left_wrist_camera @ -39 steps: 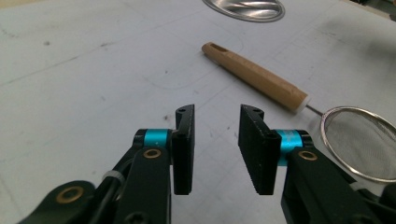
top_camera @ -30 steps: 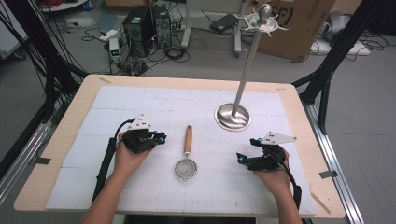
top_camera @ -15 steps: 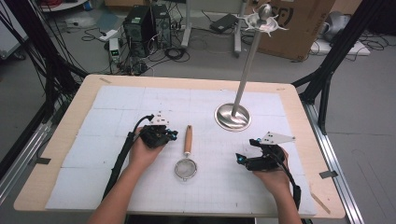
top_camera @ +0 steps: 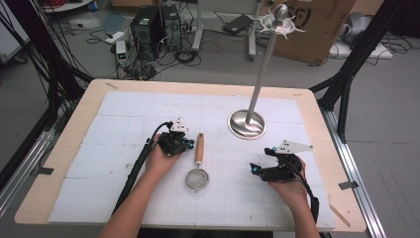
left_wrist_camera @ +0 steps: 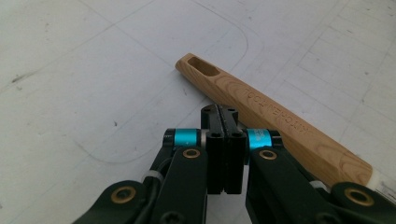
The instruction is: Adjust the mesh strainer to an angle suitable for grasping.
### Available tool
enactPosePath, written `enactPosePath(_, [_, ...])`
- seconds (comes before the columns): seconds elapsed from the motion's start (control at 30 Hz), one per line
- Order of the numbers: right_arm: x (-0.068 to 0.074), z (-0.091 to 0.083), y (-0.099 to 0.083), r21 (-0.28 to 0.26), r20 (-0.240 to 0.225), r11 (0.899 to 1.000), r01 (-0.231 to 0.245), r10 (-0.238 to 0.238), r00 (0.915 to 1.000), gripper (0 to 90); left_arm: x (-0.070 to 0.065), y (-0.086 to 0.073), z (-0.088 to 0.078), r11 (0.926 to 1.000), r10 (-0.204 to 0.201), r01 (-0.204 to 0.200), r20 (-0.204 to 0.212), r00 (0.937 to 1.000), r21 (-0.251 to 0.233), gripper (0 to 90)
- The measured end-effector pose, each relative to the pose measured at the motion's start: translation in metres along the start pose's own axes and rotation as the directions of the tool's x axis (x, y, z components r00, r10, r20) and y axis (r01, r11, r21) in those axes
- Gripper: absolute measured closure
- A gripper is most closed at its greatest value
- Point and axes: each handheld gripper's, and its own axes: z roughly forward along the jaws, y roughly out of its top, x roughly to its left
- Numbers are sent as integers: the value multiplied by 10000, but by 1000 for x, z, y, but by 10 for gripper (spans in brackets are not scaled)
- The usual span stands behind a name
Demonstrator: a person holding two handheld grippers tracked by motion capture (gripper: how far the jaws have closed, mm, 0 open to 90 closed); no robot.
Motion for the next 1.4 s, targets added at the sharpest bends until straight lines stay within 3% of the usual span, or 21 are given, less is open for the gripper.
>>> enactPosePath(0.2, [1,2,0,79,-19,10000,56,-56,10000,146,-6,5,7,10000,41,-42,138,9999,49,898])
enactPosePath(0.63, [1,1,0,46,-71,10000,72,-71,9999,147,-35,21,23,9969,720,-742,774,9944,255,898])
enactPosePath(0.77, [1,0,0,50,-52,10000,30,-29,10000,148,-45,26,27,9934,1051,-1094,1076,9886,348,898])
enactPosePath(1.07, [1,2,0,93,-67,9999,98,-97,9999,148,-59,30,30,9904,1257,-1326,1427,9818,398,898])
enactPosePath(1.27, [1,2,0,146,-100,9999,94,-92,9999,148,-72,33,32,9861,1504,-1608,1886,9705,410,898])
enactPosePath(1.4, [1,2,0,138,-106,9998,107,-106,9999,149,-77,35,32,9848,1587,-1696,2008,9667,383,898])
